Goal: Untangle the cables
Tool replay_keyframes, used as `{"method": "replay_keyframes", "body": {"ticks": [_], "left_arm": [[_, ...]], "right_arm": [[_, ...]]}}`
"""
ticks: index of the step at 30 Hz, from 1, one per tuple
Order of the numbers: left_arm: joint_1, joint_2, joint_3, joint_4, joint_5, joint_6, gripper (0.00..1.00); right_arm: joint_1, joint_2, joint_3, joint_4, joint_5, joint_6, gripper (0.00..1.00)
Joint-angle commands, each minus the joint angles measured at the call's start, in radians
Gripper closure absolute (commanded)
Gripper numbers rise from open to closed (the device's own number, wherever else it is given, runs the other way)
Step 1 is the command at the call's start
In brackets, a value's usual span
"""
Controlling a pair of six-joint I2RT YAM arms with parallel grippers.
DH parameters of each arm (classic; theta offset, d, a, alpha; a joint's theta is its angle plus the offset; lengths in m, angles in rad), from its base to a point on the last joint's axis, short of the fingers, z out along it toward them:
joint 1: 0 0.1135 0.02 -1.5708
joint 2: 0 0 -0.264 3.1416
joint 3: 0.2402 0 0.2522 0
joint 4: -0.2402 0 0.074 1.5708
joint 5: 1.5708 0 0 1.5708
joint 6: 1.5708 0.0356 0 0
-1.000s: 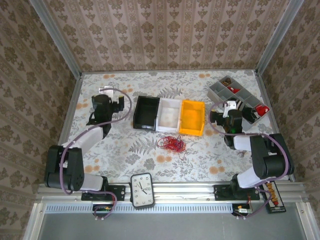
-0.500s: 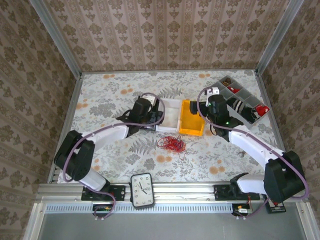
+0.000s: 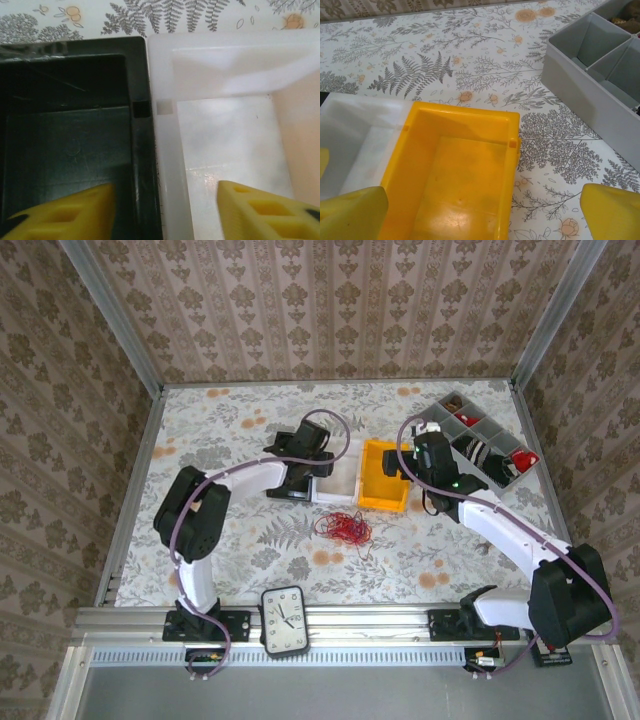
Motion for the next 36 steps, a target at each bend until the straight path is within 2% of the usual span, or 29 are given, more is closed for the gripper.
{"method": "replay_keyframes", "body": {"ticks": [1, 5, 9, 11, 22, 27, 28, 30, 33, 36], "left_arm": [[-0.005, 0.021, 0.053, -0.053, 0.003, -0.074, 0.54], [-0.006, 0.046, 0.076, -0.058, -0.006, -0.114, 0.66], [-0.006, 0.077, 0.114, -0.073, -0.009, -0.128, 0.69], [-0.002, 0.094, 0.137, -0.090, -0.016, -0.146, 0.75], [0.000, 0.157, 0.214, -0.090, -0.038, -0.173, 0.76], [0.008, 0.179, 0.275, -0.091, -0.022, -0.154, 0.65], [0.009, 0.172, 0.280, -0.085, -0.014, -0.151, 0.60], [0.011, 0.138, 0.269, -0.058, 0.000, -0.130, 0.43], [0.011, 0.037, 0.193, 0.003, 0.023, -0.069, 0.28], [0.015, -0.101, 0.038, 0.067, 0.094, 0.019, 0.23]], "right_arm": [[0.007, -0.014, 0.007, -0.039, 0.015, 0.028, 0.00], [0.011, -0.004, -0.006, -0.046, 0.007, 0.048, 0.00], [0.015, 0.003, -0.013, -0.042, 0.008, 0.047, 0.00], [0.016, 0.008, -0.010, -0.038, 0.007, 0.039, 0.00], [0.017, 0.045, 0.013, -0.050, -0.002, 0.059, 0.00], [0.049, 0.034, 0.008, -0.030, -0.102, -0.004, 0.00], [0.058, 0.028, 0.006, -0.030, -0.110, -0.017, 0.00], [0.077, 0.014, 0.001, -0.040, -0.142, -0.039, 0.00], [0.117, 0.007, 0.001, -0.084, -0.187, -0.070, 0.00], [0.176, 0.015, -0.003, -0.125, -0.186, -0.105, 0.00]]}}
